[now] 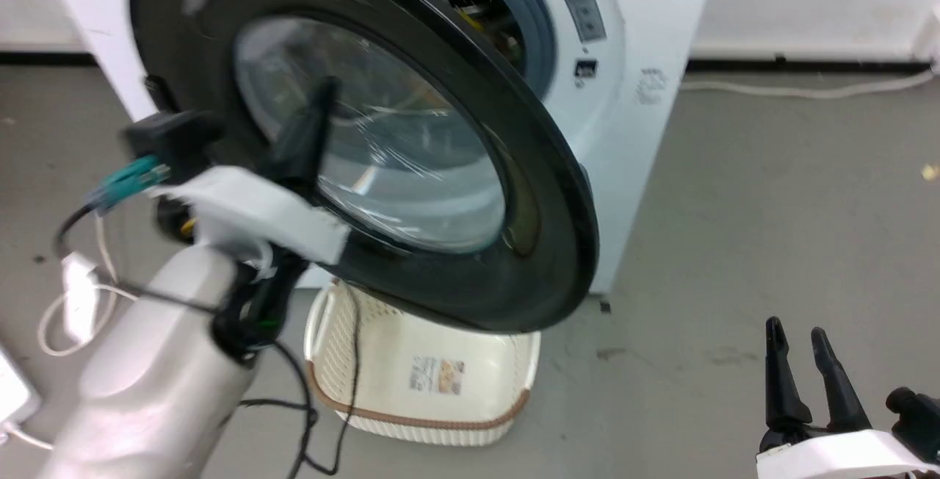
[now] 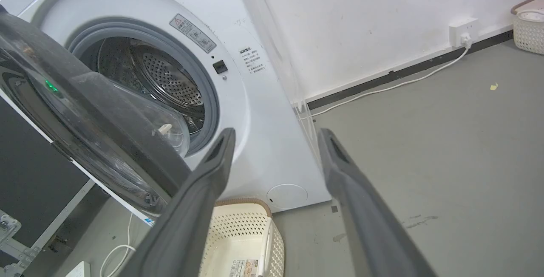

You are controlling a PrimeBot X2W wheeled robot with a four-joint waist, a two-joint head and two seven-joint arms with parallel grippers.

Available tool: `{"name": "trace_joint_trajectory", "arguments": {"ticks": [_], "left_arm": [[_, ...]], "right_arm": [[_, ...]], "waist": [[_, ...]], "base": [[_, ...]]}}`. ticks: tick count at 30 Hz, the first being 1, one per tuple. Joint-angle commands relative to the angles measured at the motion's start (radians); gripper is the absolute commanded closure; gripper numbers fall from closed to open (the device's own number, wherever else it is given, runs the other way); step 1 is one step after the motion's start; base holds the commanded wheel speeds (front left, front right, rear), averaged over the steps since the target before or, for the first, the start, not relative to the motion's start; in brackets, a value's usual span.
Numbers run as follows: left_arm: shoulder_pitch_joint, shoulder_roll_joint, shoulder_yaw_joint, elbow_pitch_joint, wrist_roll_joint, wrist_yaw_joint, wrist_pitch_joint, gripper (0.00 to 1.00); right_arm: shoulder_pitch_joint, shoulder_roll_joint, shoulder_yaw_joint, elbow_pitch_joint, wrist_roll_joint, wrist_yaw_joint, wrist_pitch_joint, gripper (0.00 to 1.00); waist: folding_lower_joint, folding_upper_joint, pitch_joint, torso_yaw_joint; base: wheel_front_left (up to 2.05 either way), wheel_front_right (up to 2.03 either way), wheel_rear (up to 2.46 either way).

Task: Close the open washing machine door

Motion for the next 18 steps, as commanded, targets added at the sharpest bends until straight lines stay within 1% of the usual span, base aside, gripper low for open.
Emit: {"name": "trace_joint_trajectory", "arguments": {"ticks": [1, 2, 3, 4, 5, 6, 9, 11, 13, 15, 18], "left_arm": [[0.038, 0.020, 0.029, -0.023, 0.001, 0.022, -0.026, 1.00], [0.038, 0.020, 0.029, -0.023, 0.001, 0.022, -0.026, 1.00], [0.073, 0.047, 0.077, -0.056, 0.021, 0.057, -0.055, 1.00], [0.073, 0.047, 0.077, -0.056, 0.021, 0.057, -0.055, 1.00], [0.115, 0.073, 0.127, -0.090, 0.064, 0.093, -0.070, 1.00], [0.115, 0.073, 0.127, -0.090, 0.064, 0.093, -0.070, 1.00], [0.193, 0.098, 0.216, -0.145, 0.162, 0.148, -0.076, 1.00], [0.261, 0.096, 0.277, -0.190, 0.236, 0.170, -0.076, 1.00], [0.332, 0.091, 0.315, -0.226, 0.299, 0.172, -0.076, 1.00], [0.400, 0.087, 0.330, -0.240, 0.339, 0.158, -0.076, 1.00], [0.481, 0.079, 0.340, -0.240, 0.363, 0.135, -0.076, 1.00]], "right_arm": [[0.011, -0.001, 0.000, 0.003, -0.007, 0.001, -0.005, 0.00], [0.011, -0.001, 0.000, 0.003, -0.007, 0.001, -0.005, 0.00], [0.014, -0.001, 0.001, 0.001, -0.012, 0.001, -0.005, 0.00], [0.014, -0.001, 0.001, 0.001, -0.012, 0.001, -0.005, 0.00], [0.018, -0.001, 0.001, -0.001, -0.019, 0.001, -0.005, 0.00], [0.018, -0.001, 0.001, -0.001, -0.019, 0.001, -0.005, 0.00], [0.026, -0.001, 0.001, -0.007, -0.030, 0.001, -0.005, 0.00], [0.032, -0.001, 0.001, -0.015, -0.044, 0.001, -0.005, 0.00], [0.040, -0.001, 0.002, -0.024, -0.060, 0.001, -0.005, 0.00], [0.047, -0.001, 0.004, -0.031, -0.073, 0.001, -0.005, 0.00], [0.058, -0.001, 0.009, -0.043, -0.096, 0.001, -0.005, 0.00]], "waist": [[0.0002, 0.0000, -0.047, 0.043], [0.0002, 0.0000, -0.047, 0.043], [0.0002, 0.0000, -0.059, 0.057], [0.0002, 0.0000, -0.059, 0.057], [0.0002, 0.0000, -0.068, 0.068], [0.0002, 0.0000, -0.068, 0.068], [0.0002, 0.0000, -0.077, 0.080], [0.0002, 0.0000, -0.081, 0.086], [0.0002, 0.0000, -0.085, 0.091], [0.0002, 0.0000, -0.087, 0.095], [0.0002, 0.0000, -0.087, 0.099]], "base": [[0.00, 0.00, 0.00], [0.00, 0.00, 0.00], [0.00, 0.00, 0.00], [0.00, 0.00, 0.00], [0.00, 0.00, 0.00], [0.00, 0.00, 0.00], [0.00, 0.00, 0.00], [0.00, 0.00, 0.00], [0.00, 0.00, 0.00], [0.00, 0.00, 0.00], [0.00, 0.00, 0.00]]}}
